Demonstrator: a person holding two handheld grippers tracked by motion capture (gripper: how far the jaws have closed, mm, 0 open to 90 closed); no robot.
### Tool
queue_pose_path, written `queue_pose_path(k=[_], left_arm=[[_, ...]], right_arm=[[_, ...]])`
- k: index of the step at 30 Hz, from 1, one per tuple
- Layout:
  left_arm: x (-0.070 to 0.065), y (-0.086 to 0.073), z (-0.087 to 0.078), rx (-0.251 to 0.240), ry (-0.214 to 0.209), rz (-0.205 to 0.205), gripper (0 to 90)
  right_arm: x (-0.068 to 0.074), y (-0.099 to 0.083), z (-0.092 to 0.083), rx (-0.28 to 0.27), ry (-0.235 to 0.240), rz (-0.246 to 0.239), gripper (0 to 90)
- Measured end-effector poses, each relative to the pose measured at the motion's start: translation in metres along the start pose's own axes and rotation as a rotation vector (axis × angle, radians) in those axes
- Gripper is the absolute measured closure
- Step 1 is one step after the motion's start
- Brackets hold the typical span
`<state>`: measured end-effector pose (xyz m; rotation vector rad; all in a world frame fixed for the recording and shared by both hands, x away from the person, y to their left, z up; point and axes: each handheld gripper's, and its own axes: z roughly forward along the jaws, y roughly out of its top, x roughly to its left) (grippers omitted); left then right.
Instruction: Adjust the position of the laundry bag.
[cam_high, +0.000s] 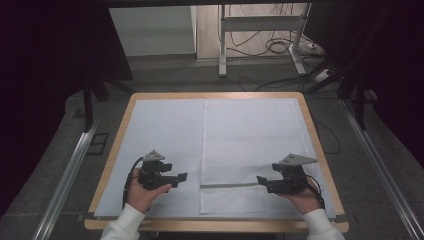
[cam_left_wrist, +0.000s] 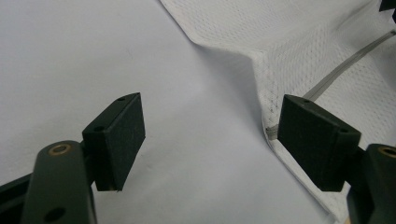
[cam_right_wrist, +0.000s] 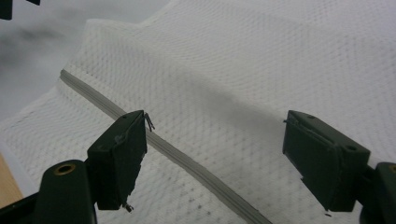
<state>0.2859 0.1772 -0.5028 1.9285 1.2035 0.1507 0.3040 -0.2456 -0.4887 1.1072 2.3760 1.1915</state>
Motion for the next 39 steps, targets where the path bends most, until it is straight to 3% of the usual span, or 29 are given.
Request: queue_pose_path(k=[17,30,39], left_arm=[[-0.004,-0.002,0.007,0.017,-0.004,0.015,23.7],[-0.010,0.003,0.005,0.008,-0.010,-0.019,24.7],[-0.022,0.011,0.008,-0.002,-0.033,-0.035,29.6]], right_arm=[[-0.001,-0.002,0.000,0.008,-0.012,-0.035,21.5],[-0.003,0.000,-0.004,-0.008,-0.023,-0.041,21.5],[-0.012,0.001,-0.013,-0.033,-0.049,-0.013,21.5]])
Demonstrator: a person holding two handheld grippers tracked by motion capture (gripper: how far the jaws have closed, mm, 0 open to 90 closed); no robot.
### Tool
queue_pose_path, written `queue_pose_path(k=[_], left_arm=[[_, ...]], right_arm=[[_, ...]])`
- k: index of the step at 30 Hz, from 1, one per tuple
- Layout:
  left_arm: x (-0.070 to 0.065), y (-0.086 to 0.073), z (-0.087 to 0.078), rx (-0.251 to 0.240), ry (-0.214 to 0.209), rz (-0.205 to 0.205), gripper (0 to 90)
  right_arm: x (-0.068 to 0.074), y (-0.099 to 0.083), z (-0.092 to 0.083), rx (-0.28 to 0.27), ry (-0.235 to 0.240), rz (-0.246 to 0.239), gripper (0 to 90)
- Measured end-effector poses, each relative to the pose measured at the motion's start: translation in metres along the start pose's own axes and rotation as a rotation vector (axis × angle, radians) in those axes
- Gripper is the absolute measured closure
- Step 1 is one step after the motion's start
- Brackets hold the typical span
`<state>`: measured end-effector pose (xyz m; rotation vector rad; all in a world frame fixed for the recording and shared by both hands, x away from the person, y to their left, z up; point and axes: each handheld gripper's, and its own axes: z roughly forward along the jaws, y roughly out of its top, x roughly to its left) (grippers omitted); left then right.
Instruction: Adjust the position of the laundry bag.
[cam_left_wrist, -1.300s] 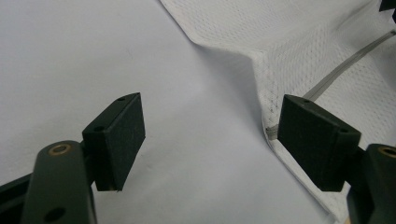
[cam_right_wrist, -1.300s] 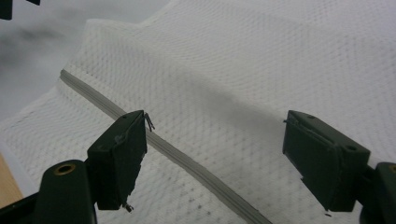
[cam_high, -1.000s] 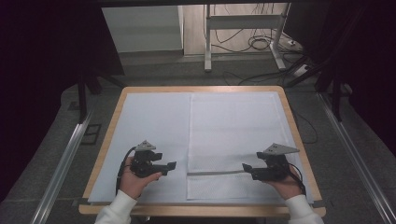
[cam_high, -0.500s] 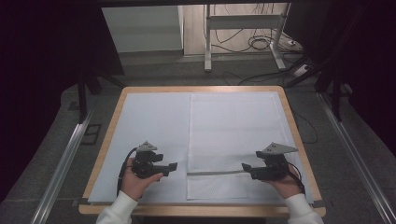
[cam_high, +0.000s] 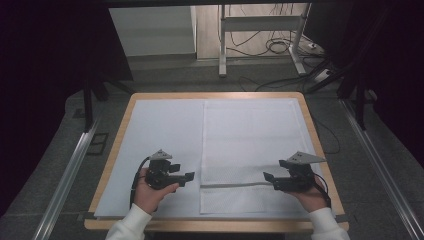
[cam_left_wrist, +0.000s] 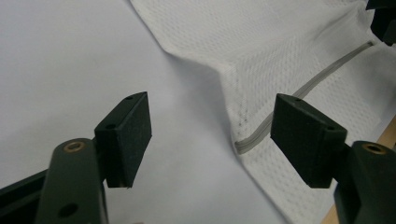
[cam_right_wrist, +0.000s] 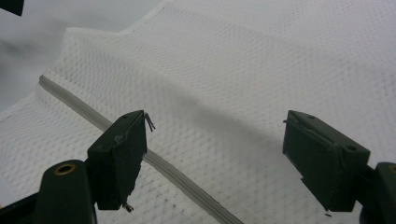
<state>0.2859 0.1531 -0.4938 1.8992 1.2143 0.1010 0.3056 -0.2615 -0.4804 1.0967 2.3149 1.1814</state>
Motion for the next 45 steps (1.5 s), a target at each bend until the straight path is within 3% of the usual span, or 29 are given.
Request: queue_pose_path(k=[10,29,36,39,45], left_arm=[[-0.013,0.015,0.019,0.022,-0.012,-0.028,32.8],[-0.011,0.024,0.052,0.091,-0.004,-0.060,42.0],[-0.010,0.026,0.068,0.125,-0.007,-0.072,55.9],[-0.009,0.025,0.072,0.145,-0.038,-0.073,68.2],[-0.010,0.021,0.078,0.178,-0.062,-0.060,79.9]], right_arm=[[-0.005,-0.001,-0.003,0.006,-0.029,0.009,21.3],[-0.019,0.002,-0.017,-0.028,-0.091,0.039,20.1],[-0.020,0.002,-0.018,-0.029,-0.099,0.039,20.1],[-0.022,0.002,-0.019,-0.030,-0.106,0.046,20.1],[-0.031,0.002,-0.025,-0.028,-0.141,0.069,20.1]])
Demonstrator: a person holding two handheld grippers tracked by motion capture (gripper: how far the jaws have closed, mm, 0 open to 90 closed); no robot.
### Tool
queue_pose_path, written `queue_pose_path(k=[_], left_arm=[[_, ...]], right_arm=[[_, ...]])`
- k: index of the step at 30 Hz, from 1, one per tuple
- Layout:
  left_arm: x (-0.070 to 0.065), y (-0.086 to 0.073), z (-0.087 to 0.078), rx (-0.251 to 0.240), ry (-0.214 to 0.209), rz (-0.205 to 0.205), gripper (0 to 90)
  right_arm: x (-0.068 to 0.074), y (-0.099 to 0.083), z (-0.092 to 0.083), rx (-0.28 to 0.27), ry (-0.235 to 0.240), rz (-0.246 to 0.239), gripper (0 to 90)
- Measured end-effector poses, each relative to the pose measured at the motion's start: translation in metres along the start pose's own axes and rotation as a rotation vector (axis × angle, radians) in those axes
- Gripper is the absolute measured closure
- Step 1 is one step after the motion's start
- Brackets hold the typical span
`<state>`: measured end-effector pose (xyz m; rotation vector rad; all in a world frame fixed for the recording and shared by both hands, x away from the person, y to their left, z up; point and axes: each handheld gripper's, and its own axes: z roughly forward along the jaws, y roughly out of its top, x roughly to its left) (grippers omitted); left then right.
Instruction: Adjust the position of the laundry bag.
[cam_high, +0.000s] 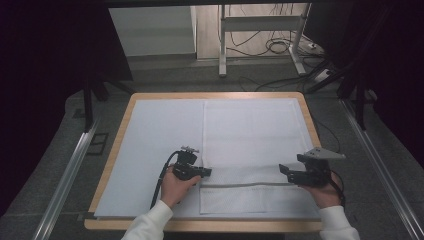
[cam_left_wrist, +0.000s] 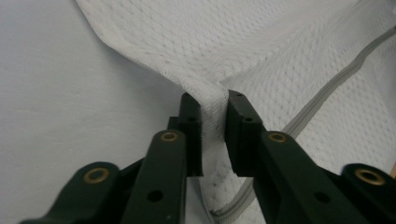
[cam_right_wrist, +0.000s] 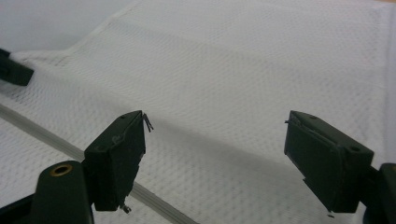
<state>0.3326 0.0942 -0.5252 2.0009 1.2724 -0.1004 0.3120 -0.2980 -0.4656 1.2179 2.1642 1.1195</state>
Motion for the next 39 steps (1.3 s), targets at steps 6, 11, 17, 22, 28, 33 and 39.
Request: queue_pose_path(k=[6,11,17,22,28,33,39], left_arm=[[0.001,-0.001,-0.001,0.002,-0.004,0.018,87.4],[0.000,-0.001,-0.003,-0.003,0.000,0.032,88.6],[-0.001,0.000,-0.004,-0.023,-0.001,0.021,88.8],[0.000,0.000,-0.005,-0.018,0.007,0.035,88.7],[0.000,0.000,-0.005,-0.017,0.006,0.036,88.7],[0.000,-0.001,-0.006,-0.025,0.005,0.036,88.7],[0.000,-0.001,-0.006,-0.035,0.001,0.035,88.7]], right_arm=[[-0.017,0.001,-0.009,-0.003,-0.047,0.048,20.2],[-0.036,0.003,-0.013,0.041,-0.071,0.115,20.2],[-0.057,0.007,-0.011,0.114,-0.043,0.210,25.5],[-0.066,0.007,-0.007,0.174,-0.052,0.235,32.3],[-0.074,-0.001,0.001,0.224,-0.074,0.248,39.6],[-0.081,-0.006,0.003,0.252,-0.060,0.274,42.2],[-0.085,-0.013,0.010,0.283,-0.054,0.272,58.4]])
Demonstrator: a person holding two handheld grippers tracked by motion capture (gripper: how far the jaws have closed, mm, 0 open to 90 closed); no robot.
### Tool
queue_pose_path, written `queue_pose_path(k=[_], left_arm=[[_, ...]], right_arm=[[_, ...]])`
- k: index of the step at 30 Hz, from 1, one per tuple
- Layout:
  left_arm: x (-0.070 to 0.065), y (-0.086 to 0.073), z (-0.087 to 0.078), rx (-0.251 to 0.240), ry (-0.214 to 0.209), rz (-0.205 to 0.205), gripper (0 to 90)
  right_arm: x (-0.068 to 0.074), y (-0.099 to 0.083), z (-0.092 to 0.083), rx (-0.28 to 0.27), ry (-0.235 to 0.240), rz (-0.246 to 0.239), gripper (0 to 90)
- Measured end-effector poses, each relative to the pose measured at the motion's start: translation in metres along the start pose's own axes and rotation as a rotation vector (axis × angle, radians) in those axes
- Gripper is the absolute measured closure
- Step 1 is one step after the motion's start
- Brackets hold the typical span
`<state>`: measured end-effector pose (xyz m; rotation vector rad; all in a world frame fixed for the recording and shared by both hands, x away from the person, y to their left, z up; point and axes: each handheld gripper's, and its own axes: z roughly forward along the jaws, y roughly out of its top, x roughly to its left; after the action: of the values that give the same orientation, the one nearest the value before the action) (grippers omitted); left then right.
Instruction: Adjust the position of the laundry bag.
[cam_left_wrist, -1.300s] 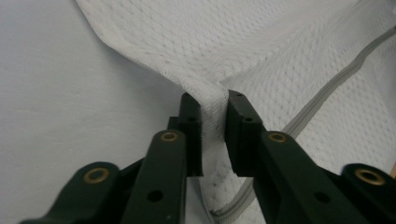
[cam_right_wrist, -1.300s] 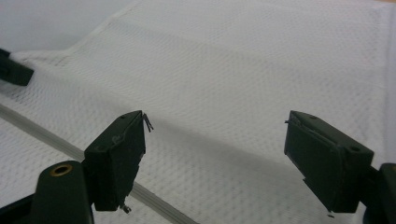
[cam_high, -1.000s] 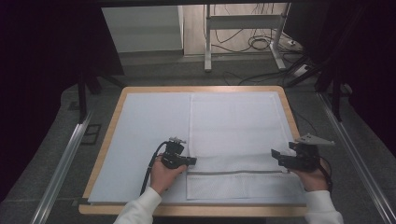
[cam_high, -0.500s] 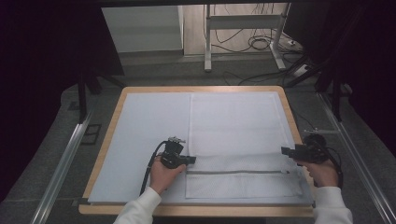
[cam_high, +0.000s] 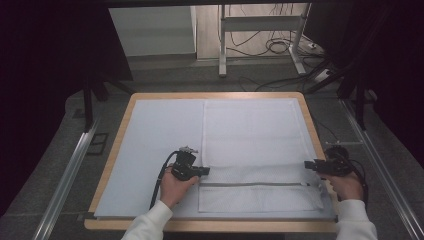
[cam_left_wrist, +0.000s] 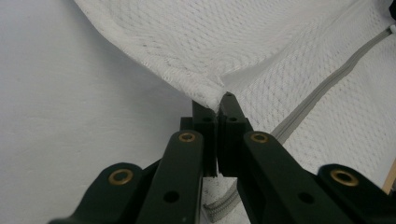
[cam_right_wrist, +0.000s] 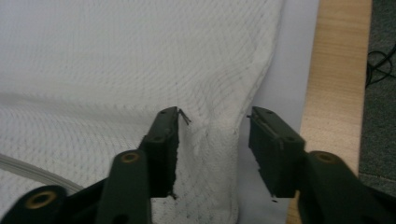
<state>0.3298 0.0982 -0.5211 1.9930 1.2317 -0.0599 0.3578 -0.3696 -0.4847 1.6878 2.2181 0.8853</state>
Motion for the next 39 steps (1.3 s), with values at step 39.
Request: queue_pose_path(k=[39], left_arm=[[0.018,-0.009,-0.013,0.002,0.003,-0.032,89.0]], right_arm=[[0.017,-0.002,0.014,0.017,0.016,-0.062,87.1]])
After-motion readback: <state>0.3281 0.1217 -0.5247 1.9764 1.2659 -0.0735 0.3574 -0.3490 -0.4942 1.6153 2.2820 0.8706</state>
